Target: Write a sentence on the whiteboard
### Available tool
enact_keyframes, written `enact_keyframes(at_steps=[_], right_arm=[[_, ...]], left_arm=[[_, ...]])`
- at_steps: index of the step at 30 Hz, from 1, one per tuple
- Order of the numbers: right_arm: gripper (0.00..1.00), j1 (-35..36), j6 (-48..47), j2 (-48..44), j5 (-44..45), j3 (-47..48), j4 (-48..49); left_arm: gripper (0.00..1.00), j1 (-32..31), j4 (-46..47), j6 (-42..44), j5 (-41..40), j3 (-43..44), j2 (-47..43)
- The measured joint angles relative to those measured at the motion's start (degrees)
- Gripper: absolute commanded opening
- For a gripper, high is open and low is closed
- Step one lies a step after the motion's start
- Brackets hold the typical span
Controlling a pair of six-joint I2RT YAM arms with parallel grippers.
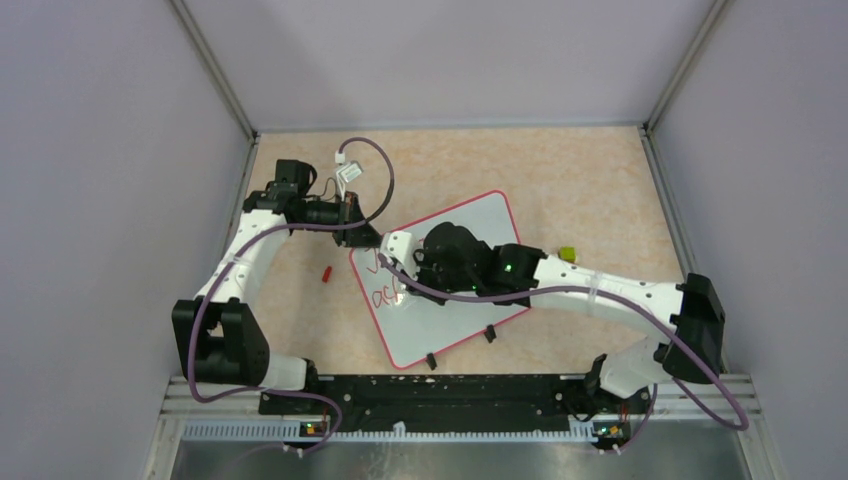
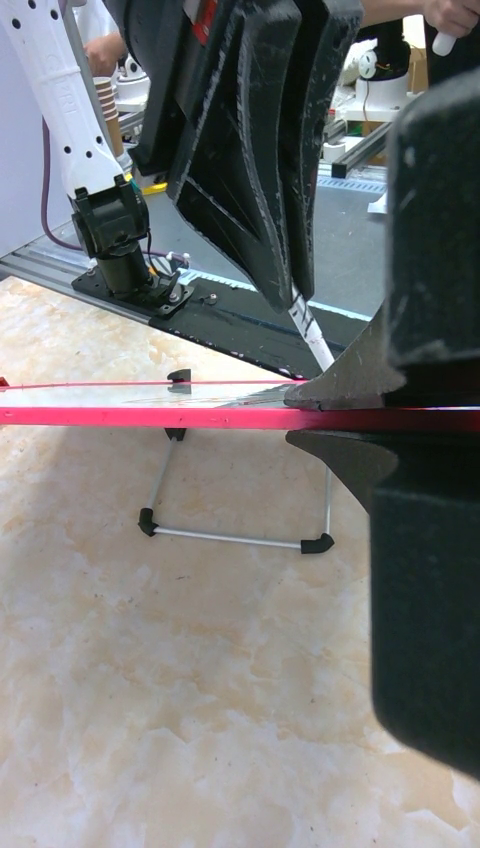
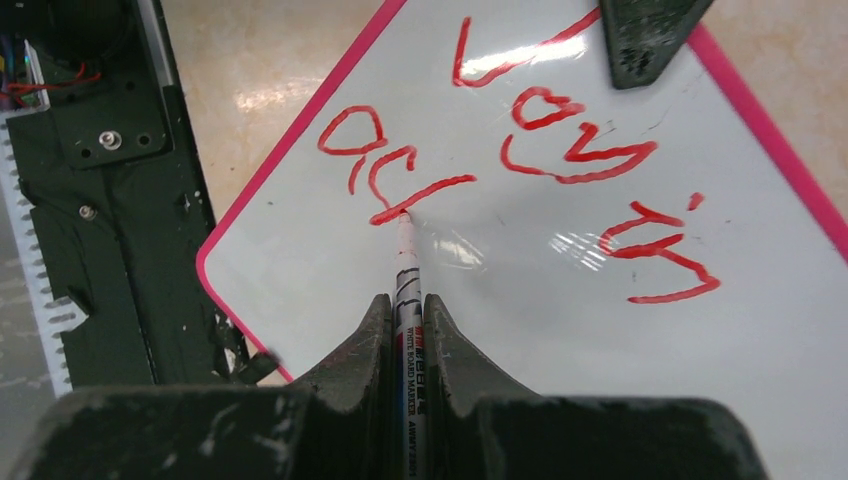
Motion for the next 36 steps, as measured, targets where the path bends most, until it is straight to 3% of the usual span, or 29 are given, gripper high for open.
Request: enact_keyframes(at_steps=[23, 36], right_arm=[[0.00, -2.21, 0.44, -0.28, 0.42, 1.14, 0.57], [0.00, -2.21, -0.52, -1.16, -3.50, -1.88, -0.15]], left_arm=[[0.00, 0.00, 0.02, 0.00, -0.04, 0.00, 0.00], [0.00, 0.00, -0.02, 0.02, -0.07, 0.00, 0.02]])
